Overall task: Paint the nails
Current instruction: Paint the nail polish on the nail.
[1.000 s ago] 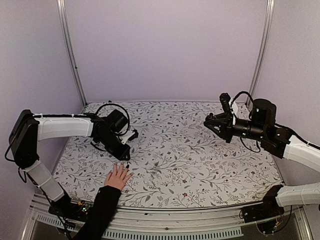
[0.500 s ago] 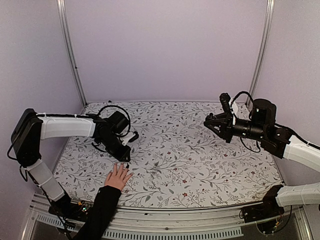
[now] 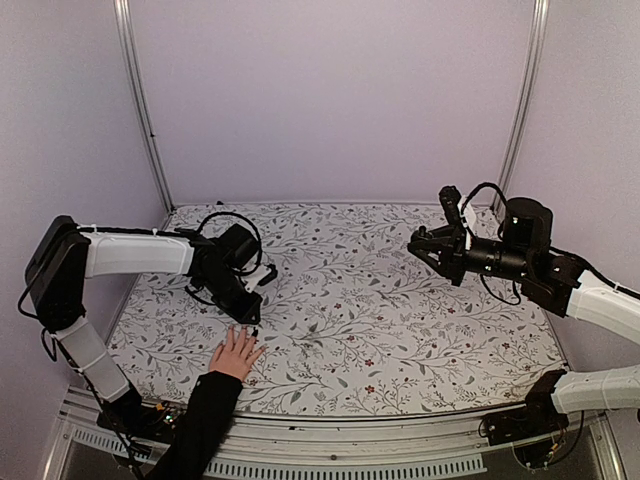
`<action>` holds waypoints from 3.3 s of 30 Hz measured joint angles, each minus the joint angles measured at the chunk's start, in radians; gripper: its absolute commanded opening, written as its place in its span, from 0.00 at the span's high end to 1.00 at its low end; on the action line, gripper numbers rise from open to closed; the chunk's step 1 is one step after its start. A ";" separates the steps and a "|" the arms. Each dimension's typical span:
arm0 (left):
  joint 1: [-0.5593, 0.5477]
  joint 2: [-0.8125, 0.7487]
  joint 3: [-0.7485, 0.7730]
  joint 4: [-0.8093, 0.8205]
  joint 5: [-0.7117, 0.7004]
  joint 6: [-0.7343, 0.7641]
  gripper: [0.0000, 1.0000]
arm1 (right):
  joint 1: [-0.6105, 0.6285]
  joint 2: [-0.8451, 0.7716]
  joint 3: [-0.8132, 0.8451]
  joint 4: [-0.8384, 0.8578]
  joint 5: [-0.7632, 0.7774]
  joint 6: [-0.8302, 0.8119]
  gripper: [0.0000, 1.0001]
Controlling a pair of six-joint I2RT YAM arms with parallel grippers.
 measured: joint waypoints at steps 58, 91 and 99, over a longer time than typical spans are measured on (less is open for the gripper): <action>0.004 0.014 0.042 0.006 -0.004 0.014 1.00 | 0.000 -0.008 0.000 0.000 0.004 0.000 1.00; -0.025 -0.029 0.032 -0.037 -0.020 -0.001 1.00 | 0.000 -0.019 0.000 0.000 0.004 0.000 1.00; -0.029 -0.012 0.032 -0.038 -0.018 -0.001 1.00 | 0.000 -0.019 0.000 0.000 0.004 0.000 1.00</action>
